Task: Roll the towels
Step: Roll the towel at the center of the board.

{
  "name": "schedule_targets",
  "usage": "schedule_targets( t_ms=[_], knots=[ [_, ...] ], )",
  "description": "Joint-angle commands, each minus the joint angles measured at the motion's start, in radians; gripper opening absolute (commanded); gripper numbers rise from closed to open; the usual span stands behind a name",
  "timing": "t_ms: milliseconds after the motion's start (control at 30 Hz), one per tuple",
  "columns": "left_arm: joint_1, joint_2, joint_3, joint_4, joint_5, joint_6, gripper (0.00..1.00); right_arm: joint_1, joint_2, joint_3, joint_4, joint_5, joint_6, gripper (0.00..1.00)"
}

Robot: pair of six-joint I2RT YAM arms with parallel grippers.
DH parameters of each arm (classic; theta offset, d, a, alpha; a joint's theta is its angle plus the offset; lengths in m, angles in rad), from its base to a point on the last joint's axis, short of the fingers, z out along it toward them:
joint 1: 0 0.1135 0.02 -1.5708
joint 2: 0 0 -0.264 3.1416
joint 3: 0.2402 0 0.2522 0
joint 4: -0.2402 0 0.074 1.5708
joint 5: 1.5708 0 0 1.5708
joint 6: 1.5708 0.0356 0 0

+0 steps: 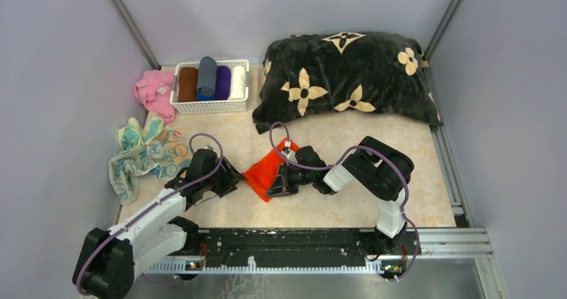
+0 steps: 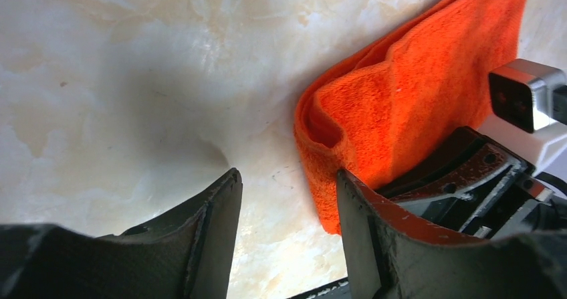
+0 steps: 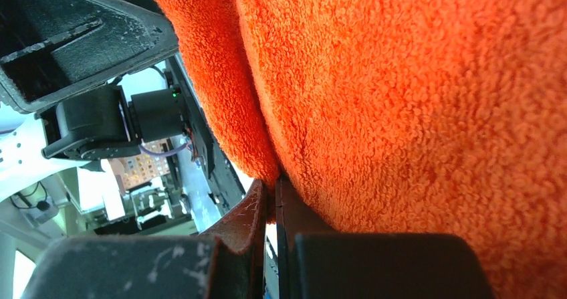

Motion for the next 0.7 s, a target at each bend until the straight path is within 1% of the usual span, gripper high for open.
schedule_targets(
  t_ms=[0,133,200,367,433,567,633,667],
  knots=[
    [0.0,-0.01,0.005,0.065,0.023,0.012,0.6,-0.017,0.019,-0.013,0.036,0.012,0.018,0.0],
    [0.001,-0.001,-0.003,0.085,0.018,0.017,0.59,-0.023,0.031,-0.017,0.045,0.013,0.031,0.0],
    [0.001,0.022,-0.005,0.105,0.014,0.019,0.57,-0.024,0.026,-0.014,0.033,0.019,0.024,0.0],
    [-0.001,0.133,0.01,0.177,0.013,0.033,0.46,-0.022,-0.013,0.009,-0.044,0.042,-0.031,0.0],
    [-0.001,0.175,0.024,0.186,0.001,0.042,0.44,-0.022,-0.036,0.021,-0.09,0.053,-0.063,0.04],
    [-0.001,0.242,0.042,0.182,-0.021,0.053,0.4,-0.008,-0.102,0.06,-0.215,0.084,-0.145,0.16],
    [-0.001,0.27,0.043,0.191,-0.02,0.055,0.39,0.011,-0.152,0.095,-0.305,0.119,-0.2,0.21],
    [-0.002,0.283,0.045,0.191,-0.021,0.055,0.38,0.025,-0.175,0.122,-0.377,0.149,-0.244,0.23]
  ],
)
